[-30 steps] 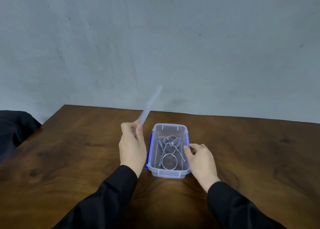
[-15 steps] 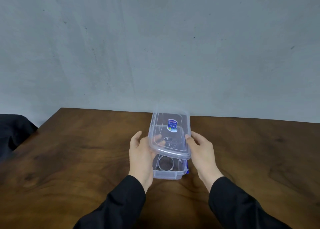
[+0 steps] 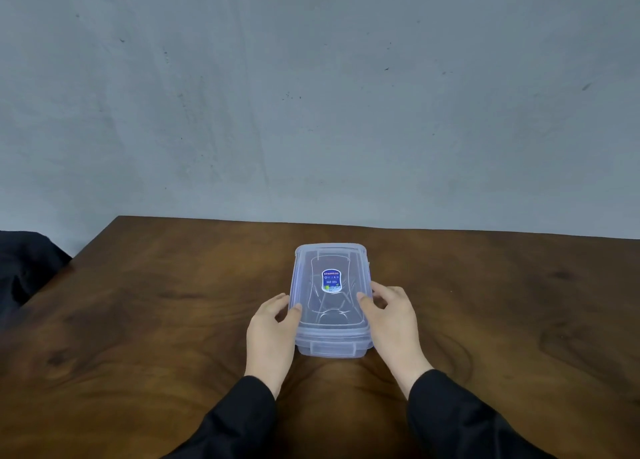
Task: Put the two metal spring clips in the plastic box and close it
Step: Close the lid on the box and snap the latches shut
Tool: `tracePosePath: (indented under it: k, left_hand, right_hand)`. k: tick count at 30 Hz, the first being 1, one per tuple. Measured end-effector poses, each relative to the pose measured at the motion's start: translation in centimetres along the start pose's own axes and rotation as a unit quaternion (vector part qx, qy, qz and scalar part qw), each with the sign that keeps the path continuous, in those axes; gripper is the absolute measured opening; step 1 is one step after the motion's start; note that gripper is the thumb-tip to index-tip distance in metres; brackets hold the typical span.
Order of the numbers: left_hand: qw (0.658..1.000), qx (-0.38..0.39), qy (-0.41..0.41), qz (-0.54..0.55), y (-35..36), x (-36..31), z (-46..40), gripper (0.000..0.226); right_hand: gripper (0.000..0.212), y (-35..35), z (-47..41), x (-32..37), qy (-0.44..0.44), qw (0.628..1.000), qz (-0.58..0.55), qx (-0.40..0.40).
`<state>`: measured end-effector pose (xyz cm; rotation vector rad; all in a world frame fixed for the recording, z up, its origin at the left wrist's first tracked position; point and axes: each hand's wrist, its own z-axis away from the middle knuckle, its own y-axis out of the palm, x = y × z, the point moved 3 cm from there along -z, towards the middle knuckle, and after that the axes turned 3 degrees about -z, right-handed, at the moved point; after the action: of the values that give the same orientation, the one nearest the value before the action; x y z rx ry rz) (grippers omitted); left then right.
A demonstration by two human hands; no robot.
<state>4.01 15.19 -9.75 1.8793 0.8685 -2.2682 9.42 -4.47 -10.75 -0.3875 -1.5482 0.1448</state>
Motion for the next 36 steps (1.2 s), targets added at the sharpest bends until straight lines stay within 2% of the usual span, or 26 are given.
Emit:
tracePosePath:
  k: [8,12,15,20,23,27,31,34,36]
  left_hand:
    - [0.999,0.040,0.016,0.000,0.1,0.6,0.0,0.028]
    - [0.997,0.079,0.020,0.001,0.7,0.4,0.0,0.041]
    - [0.997,0.074,0.031,-0.018,0.8,0.5,0.2,0.038]
    - [0.997,0.072,0.028,-0.025,0.8,1.0,0.3,0.037]
    - [0.996,0.085,-0.006,-0.011,0.9,1.0,-0.3,0.050]
    - [0.986,0.120,-0.097,0.056,0.6,0.6,-1.3,0.076]
    - [0.988,0.126,-0.071,0.060,0.4,0.3,-2.1,0.073]
    - [0.991,0.114,-0.055,0.052,0.5,0.6,-2.4,0.071]
    - [0.988,0.130,-0.058,0.062,1.0,0.8,-2.3,0.052]
  right_hand:
    - [0.037,0.0,0.7,-0.8,0.007,0.999,0.022,-0.024]
    - [0.039,0.3,0.9,-1.0,0.008,0.999,0.042,-0.013]
    - [0.038,0.1,1.0,-1.4,-0.004,0.998,0.049,-0.033]
    - [0.042,0.1,1.4,-1.9,0.005,0.998,0.049,-0.025]
    - [0.041,0.2,1.2,-1.8,0.042,0.999,0.024,-0.003]
    - [0.051,0.3,1.0,-2.0,0.142,0.984,-0.101,0.047]
    - [0.040,0.1,0.8,-1.6,0.123,0.984,-0.121,0.037]
    - [0.049,0.2,0.6,-1.8,0.102,0.991,-0.083,0.016]
    - [0.037,0.5,0.7,-1.9,0.083,0.994,-0.067,0.022]
